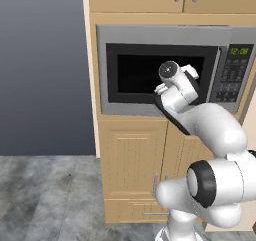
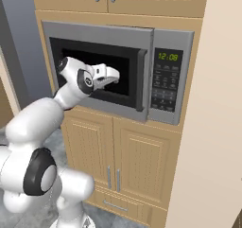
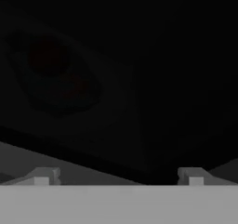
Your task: Place the tupperware containing the shrimp and onion meal in the microwave. Close the microwave door and press the start button to reheat the meal.
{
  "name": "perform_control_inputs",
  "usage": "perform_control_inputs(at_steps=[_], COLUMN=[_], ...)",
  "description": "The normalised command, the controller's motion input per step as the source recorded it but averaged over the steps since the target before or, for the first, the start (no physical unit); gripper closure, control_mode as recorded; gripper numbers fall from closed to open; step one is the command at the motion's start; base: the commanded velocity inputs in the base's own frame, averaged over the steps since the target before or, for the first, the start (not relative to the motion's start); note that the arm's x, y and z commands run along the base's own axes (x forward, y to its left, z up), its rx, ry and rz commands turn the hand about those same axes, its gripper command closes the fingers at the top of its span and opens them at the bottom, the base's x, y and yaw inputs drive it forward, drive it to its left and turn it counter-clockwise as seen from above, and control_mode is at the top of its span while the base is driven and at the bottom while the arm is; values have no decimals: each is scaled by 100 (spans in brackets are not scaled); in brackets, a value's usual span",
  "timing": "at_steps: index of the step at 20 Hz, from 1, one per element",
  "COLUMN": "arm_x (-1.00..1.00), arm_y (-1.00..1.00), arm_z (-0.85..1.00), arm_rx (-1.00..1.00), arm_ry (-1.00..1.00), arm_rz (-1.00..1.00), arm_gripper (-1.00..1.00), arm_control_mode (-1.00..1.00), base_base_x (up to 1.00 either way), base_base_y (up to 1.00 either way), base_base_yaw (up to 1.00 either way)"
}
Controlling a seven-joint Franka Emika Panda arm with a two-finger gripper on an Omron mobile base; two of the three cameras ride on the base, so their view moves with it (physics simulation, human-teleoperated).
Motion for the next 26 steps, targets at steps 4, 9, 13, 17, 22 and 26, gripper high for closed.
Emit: perform_control_inputs(at_steps=[4,9,13,17,22,26], arm_x=[80,76,39,-19,-87,-100], arm_y=[-7,0,0,3,1,-13], arm_z=[3,11,35,70,11,-51], arm_rx=[0,0,0,0,0,5], arm_ry=[-14,-8,-2,4,-3,-25], arm_rz=[11,8,5,0,0,0], arm_gripper=[-100,-100,-100,-100,-100,-100], arm_control_mode=[-100,-100,-100,-100,-100,-100], base_base_x=[0,0,0,0,0,0], base_base_y=[0,0,0,0,0,0], base_base_yaw=[0,0,0,0,0,0])
